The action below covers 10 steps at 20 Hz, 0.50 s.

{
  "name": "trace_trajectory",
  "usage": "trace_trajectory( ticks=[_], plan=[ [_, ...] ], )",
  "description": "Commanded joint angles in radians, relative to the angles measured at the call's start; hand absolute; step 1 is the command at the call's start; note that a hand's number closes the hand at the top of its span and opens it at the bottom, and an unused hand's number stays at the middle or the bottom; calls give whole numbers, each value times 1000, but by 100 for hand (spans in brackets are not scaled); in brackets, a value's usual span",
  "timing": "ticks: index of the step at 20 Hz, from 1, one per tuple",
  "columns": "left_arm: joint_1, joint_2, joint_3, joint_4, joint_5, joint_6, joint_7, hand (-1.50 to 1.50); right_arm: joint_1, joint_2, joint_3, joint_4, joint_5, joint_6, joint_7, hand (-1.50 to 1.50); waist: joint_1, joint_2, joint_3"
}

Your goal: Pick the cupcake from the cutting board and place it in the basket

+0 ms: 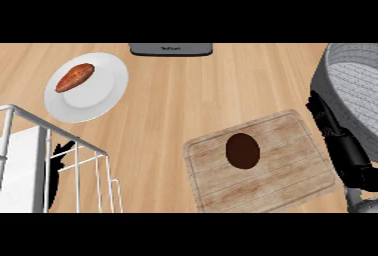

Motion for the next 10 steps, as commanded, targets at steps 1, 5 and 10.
trace_trajectory(
  ticks=[1,5,10],
  plan=[
    [-47,-38,6,-41,-22,12,-8,0,45,50,7,-65,32,-61,46,150,-9,-22,4],
    [306,69,75,-559,98,80,123,0,7,90,-38,-59,-30,-106,41,150,-67,-96,3],
    [483,32,193,-681,276,5,59,0,-28,98,106,-78,82,-87,52,-150,-68,-101,-7]
  ],
)
